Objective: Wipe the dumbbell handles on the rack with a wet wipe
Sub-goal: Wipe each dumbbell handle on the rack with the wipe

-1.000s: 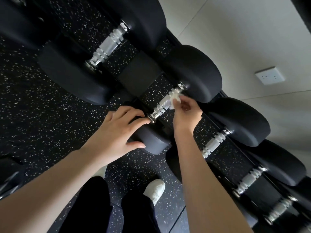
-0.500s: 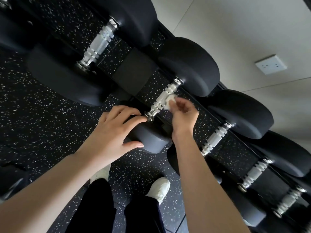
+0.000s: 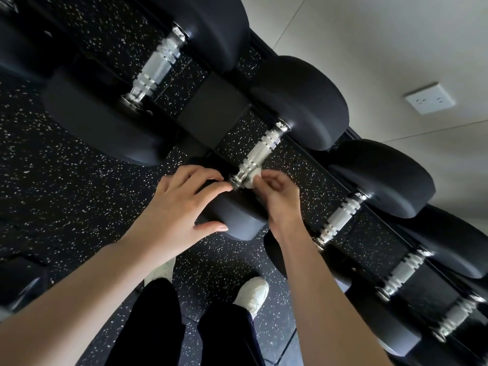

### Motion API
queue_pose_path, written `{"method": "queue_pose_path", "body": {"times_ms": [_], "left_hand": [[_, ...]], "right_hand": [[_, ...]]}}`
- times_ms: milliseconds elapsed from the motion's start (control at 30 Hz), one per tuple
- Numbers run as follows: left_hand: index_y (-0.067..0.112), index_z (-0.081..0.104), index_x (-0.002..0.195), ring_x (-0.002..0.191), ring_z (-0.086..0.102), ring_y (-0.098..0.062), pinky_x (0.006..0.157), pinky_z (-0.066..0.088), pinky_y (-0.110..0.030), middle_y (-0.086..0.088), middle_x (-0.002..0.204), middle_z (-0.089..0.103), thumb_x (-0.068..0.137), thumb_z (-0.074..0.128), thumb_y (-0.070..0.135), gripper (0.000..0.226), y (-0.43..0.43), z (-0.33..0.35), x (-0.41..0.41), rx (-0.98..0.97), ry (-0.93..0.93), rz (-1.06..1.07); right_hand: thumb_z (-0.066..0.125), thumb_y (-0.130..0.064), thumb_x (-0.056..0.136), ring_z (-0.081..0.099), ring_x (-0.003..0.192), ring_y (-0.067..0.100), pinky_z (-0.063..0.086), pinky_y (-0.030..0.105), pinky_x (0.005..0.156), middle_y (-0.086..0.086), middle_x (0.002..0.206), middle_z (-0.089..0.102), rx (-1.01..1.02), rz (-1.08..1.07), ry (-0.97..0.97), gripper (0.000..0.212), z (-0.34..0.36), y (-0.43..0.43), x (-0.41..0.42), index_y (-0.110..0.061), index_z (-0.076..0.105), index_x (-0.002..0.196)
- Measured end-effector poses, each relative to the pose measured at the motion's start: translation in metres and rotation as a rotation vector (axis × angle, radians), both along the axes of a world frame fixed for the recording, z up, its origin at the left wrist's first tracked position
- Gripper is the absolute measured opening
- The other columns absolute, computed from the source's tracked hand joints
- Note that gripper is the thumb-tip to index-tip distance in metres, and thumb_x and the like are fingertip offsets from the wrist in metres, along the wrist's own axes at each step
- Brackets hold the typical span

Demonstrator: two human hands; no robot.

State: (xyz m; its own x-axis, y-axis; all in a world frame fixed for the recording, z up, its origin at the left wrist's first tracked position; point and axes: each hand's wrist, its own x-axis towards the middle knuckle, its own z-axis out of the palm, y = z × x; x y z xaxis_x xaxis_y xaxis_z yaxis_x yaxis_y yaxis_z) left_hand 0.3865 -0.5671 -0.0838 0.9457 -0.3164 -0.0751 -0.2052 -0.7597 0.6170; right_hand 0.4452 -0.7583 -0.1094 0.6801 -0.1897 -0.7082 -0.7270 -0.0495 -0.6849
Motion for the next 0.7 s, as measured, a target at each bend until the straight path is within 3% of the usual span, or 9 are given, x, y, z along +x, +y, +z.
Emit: {"method": "queue_pose_path", "body": {"times_ms": [233, 400, 500, 600, 700], "left_hand": [[0.026, 0.053, 0.124, 0.12, 0.038, -0.019, 0.088, 0.029, -0.035, 0.006, 0.126, 0.051, 0.067, 0.069, 0.046, 0.063, 0.001, 0.001, 0.0, -0.021, 0.006, 0.005], [0.029, 0.05, 0.124, 0.12, 0.038, -0.019, 0.086, 0.028, -0.033, 0.008, 0.127, 0.049, 0.066, 0.072, 0.047, 0.064, 0.0, 0.0, 0.0, -0.021, 0.003, 0.007], [0.029, 0.05, 0.124, 0.12, 0.038, -0.019, 0.087, 0.028, -0.032, 0.009, 0.127, 0.048, 0.066, 0.07, 0.048, 0.064, 0.001, -0.001, -0.001, -0.021, 0.007, 0.008], [0.029, 0.051, 0.125, 0.12, 0.038, -0.018, 0.088, 0.024, -0.029, 0.009, 0.127, 0.048, 0.067, 0.068, 0.049, 0.063, 0.001, -0.002, -0.001, -0.017, 0.006, 0.004], [0.028, 0.052, 0.125, 0.12, 0.038, -0.018, 0.087, 0.023, -0.028, 0.009, 0.127, 0.048, 0.068, 0.066, 0.05, 0.063, 0.001, -0.002, -0.001, -0.009, 0.005, 0.004]], "right_hand": [[0.061, 0.006, 0.083, 0.068, 0.093, 0.017, 0.053, 0.029, 0.089, 0.007, 0.1, 0.069, 0.15, -0.239, -0.163, 0.022, 0.006, -0.002, 0.028, -0.009, 0.062, 0.1], [0.053, 0.011, 0.087, 0.065, 0.083, 0.012, 0.053, 0.024, 0.084, 0.007, 0.094, 0.066, 0.323, -0.387, -0.225, 0.024, 0.006, -0.002, 0.054, 0.002, 0.058, 0.109], [0.051, 0.01, 0.088, 0.061, 0.08, 0.01, 0.05, 0.024, 0.087, 0.005, 0.092, 0.064, 0.392, -0.338, -0.219, 0.029, 0.0, -0.004, 0.052, 0.008, 0.054, 0.117], [0.053, 0.005, 0.088, 0.062, 0.089, 0.015, 0.045, 0.032, 0.099, 0.009, 0.096, 0.065, 0.321, -0.199, -0.172, 0.035, -0.003, -0.007, 0.042, 0.01, 0.05, 0.122], [0.054, 0.004, 0.088, 0.064, 0.094, 0.021, 0.051, 0.032, 0.092, 0.014, 0.103, 0.066, 0.254, -0.045, -0.083, 0.034, -0.004, -0.009, 0.022, 0.006, 0.053, 0.122]]}}
